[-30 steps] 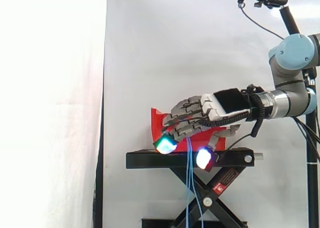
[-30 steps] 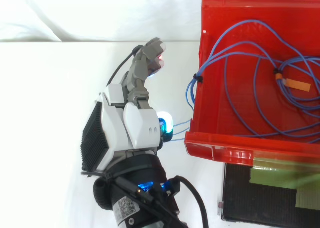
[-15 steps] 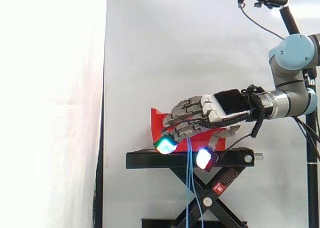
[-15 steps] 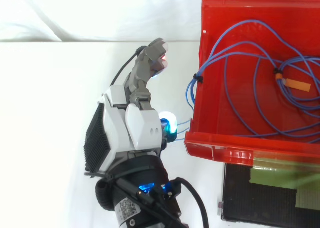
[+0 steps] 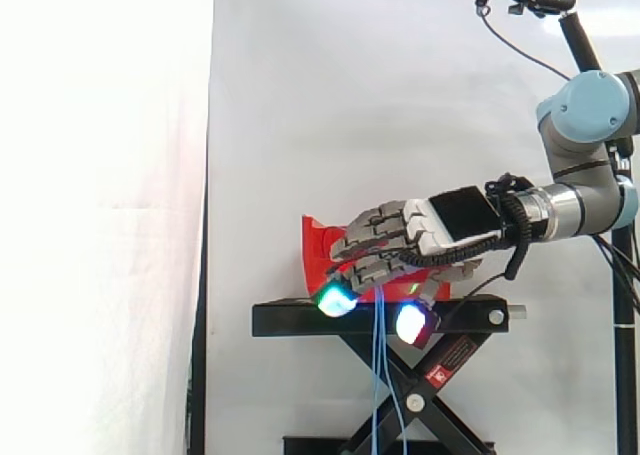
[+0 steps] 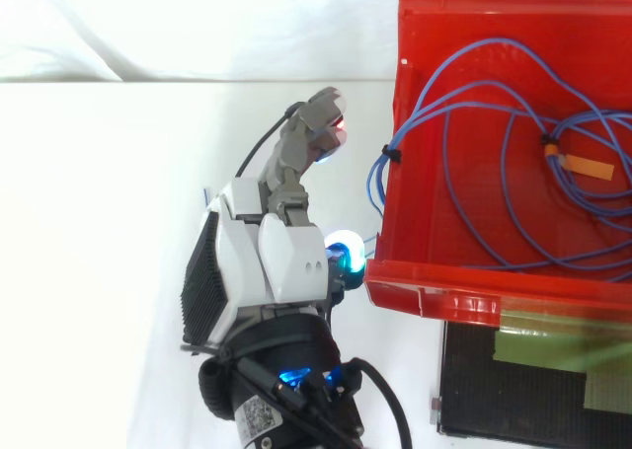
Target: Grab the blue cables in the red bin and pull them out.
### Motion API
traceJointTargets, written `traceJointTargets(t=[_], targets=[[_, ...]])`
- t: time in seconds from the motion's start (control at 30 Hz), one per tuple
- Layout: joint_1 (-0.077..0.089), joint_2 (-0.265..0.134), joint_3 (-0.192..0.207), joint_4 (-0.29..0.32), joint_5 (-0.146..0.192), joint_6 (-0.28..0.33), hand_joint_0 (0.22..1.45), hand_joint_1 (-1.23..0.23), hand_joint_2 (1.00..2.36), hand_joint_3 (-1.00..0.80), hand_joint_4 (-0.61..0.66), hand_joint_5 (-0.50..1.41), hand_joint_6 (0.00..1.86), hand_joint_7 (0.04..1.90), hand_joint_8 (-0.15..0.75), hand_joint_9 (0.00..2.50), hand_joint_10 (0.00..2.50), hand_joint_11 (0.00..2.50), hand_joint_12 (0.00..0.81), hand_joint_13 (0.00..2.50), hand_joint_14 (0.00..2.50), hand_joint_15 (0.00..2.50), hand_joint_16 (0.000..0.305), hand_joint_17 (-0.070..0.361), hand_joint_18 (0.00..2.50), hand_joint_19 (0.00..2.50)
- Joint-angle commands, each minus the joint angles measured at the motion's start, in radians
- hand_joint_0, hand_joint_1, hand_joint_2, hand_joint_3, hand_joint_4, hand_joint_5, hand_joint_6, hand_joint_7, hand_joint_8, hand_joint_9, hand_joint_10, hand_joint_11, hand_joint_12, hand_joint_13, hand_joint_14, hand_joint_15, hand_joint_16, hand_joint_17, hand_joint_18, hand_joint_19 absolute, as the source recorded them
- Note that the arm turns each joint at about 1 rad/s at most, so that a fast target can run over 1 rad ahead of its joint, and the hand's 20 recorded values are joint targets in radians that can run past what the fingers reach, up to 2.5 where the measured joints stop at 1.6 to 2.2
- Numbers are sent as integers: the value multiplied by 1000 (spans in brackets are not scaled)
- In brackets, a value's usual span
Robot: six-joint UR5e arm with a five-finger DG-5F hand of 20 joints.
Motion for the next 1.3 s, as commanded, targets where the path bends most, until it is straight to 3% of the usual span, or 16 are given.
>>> traceJointTargets(t=[0.0, 0.17, 0.33, 0.57, 1.27], targets=[[0, 1, -6, 3, 13, -9, 826, -782, 1000, -1000, 320, 666, 13, 489, 269, 753, 15, 417, 337, 551, 15, 390, 45, 101, 428, 617], [0, 0, -13, 0, 24, -26, 827, -781, 1000, -1000, 320, 670, 13, 491, 268, 755, 15, 419, 336, 552, 15, 391, 45, 101, 427, 617], [0, 0, -18, 0, 59, -39, 826, -781, 1000, -1000, 328, 680, 12, 501, 270, 757, 15, 415, 335, 551, 15, 387, 45, 101, 427, 618], [1, 0, -20, -3, 73, -58, 827, -781, 1000, -1000, 326, 700, 13, 523, 270, 763, 15, 426, 336, 554, 16, 390, 45, 101, 426, 618], [1, 1, -18, -41, 84, -113, 829, -781, 1000, -1000, 333, 716, 13, 540, 271, 772, 15, 417, 335, 556, 15, 392, 45, 101, 428, 627]])
